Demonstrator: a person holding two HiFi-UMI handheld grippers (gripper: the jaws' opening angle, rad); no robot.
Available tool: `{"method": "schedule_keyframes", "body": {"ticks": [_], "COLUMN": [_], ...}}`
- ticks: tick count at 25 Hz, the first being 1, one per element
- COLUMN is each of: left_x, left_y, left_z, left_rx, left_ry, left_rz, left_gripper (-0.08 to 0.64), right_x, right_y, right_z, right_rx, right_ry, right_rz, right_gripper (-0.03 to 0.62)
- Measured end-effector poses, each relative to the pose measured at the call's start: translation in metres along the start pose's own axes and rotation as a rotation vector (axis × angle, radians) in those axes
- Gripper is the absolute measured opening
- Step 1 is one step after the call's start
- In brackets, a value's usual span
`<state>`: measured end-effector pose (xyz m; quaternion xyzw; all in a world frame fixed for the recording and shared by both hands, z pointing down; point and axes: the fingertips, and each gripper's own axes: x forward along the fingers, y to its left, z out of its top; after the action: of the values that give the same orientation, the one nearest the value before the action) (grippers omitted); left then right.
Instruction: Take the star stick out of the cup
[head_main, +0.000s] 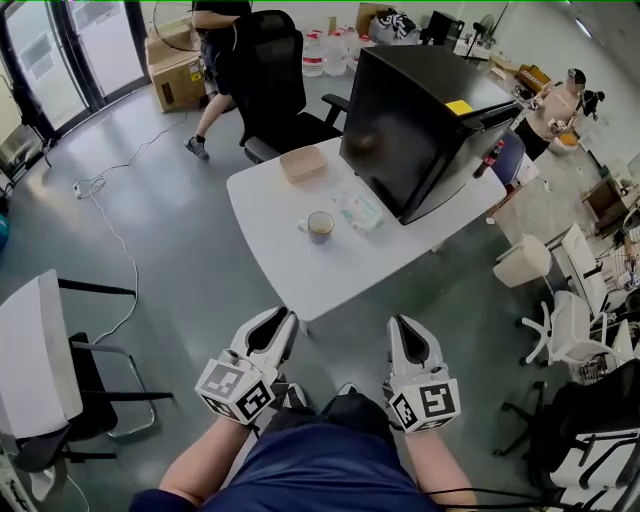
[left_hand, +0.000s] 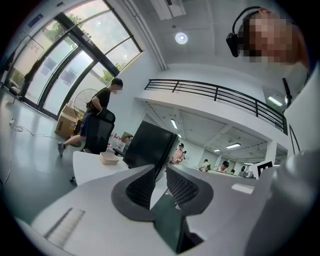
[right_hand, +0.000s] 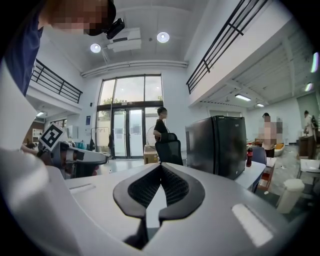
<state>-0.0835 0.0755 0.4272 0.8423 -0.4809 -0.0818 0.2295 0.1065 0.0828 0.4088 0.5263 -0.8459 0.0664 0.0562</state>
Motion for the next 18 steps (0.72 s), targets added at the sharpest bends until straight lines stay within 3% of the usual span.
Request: {"method": "schedule_keyframes", "body": {"ticks": [6,13,18], "left_x": [0.007,0.039,0.066], "left_y": [0.022,0.046,0.056], "left_z": [0.011,0.065,0.091], "left_rx": [0.037,0.319,0.355], "left_ry": [-0.025,-0.123,-0.166], "left_rz": [0.023,0.107,0.162], "left_gripper": [0.072,0.072,0.074], "right_x": [0.017,0.065,0.098], "right_y": [-0.001,-0.023,-0.040], "right_z": [-0.002,0.017,0.028], "right_rx": [-0.009,-0.021,-0.023], "right_ry": [0.014,-0.047,-0.080], "right_rz": [0.003,0.038,0.077], "right_gripper": [0.006,0.006,0.006]}}
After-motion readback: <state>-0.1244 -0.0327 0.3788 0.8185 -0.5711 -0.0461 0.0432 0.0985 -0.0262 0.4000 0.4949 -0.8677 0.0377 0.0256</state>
